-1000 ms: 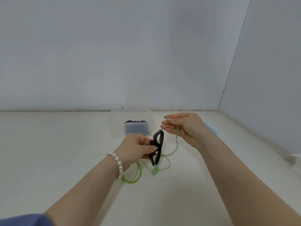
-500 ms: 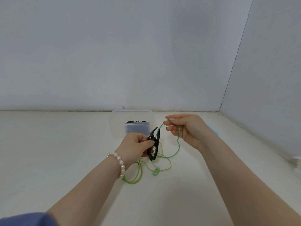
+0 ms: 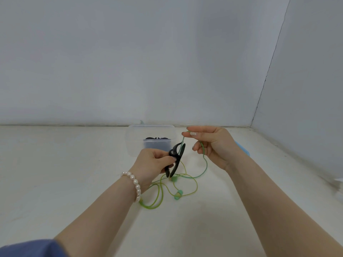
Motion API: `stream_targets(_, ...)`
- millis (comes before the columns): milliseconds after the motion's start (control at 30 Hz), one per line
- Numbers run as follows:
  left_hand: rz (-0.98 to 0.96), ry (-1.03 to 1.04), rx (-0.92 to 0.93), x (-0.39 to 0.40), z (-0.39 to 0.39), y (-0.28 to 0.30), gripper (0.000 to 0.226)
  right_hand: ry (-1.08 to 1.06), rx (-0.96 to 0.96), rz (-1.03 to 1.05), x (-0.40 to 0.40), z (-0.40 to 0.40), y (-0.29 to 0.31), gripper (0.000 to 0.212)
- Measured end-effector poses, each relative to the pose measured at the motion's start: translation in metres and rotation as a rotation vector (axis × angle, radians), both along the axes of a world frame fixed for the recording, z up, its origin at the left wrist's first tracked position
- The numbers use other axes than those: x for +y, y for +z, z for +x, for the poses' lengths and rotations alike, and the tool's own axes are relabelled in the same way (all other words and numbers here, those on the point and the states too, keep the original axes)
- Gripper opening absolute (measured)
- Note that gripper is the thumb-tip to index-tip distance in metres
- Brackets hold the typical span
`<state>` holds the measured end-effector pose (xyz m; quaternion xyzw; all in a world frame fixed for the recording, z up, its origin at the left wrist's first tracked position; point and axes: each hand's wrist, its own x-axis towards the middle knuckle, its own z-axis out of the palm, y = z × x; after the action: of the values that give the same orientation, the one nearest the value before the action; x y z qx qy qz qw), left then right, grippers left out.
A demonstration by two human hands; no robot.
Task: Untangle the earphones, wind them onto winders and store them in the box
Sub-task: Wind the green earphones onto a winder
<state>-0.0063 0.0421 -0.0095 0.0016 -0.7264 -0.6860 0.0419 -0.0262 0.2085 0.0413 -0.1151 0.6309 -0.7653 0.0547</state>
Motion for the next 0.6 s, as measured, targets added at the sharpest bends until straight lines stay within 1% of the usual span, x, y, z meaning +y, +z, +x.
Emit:
stream_targets(167,0.012,-0.009,-0.026,0.0001,-0.0016,-0.0030,0.007,-0.018,-0.003,0.027,0.0017,-0.0018,-0.0010,0.014)
stream_targets(467,0.023,-0.012,-0.022,0.0006,-0.0030,-0.0044,0.016,-0.126,0.037,0.097,0.0022,-0.0039,-0.0032,0.011)
stream_targets(533,-0.014,-0.001,-0.013,0.0007,-0.0031,-0.0032,0.017,-0.060,0.053,0.136,0.0024,-0.0020,-0.0021,0.012)
stream_targets(600,-0.063,0.034,0.012,-0.0001,-0.0045,-0.0037,0.019,0.066,0.068,0.209,0.0002,0.0020,-0.0011,0.013)
